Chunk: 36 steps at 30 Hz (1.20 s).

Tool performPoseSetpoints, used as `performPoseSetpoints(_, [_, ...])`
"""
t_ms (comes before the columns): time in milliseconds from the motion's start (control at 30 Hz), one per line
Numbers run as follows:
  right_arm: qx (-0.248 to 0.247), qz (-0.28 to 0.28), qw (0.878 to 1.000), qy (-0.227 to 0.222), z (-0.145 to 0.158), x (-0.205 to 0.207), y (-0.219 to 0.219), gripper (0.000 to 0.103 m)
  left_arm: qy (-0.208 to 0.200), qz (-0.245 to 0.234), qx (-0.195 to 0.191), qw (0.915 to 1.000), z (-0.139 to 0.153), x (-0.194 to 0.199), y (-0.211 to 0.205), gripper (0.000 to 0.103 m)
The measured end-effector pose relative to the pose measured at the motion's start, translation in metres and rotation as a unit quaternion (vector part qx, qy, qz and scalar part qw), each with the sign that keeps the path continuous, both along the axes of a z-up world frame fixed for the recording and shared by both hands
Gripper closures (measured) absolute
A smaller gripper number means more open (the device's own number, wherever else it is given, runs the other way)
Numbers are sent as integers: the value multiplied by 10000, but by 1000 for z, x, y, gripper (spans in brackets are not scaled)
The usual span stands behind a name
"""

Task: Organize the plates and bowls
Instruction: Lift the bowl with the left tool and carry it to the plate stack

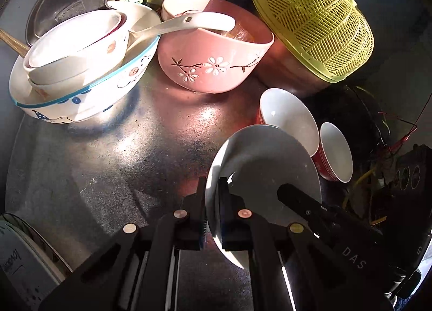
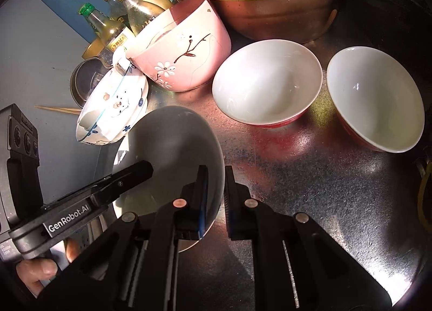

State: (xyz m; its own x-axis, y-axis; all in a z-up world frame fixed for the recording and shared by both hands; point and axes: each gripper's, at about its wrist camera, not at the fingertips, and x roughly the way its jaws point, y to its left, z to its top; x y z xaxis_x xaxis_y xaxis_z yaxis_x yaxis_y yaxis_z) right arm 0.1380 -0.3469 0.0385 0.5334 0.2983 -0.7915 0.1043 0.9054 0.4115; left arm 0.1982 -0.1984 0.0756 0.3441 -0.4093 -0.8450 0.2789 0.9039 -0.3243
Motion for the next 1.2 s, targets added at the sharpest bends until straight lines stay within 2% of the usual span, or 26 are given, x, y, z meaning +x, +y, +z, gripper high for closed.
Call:
performPoseSetpoints(567, [-65,178,9990,-399,46,-47,45,91,-421,128,17,9990,57,-58,52,98])
performPoseSetpoints(1200, [-91,614,9966,-546,62,-91,111,91,-517,522,120,9972,70,-110,120,98])
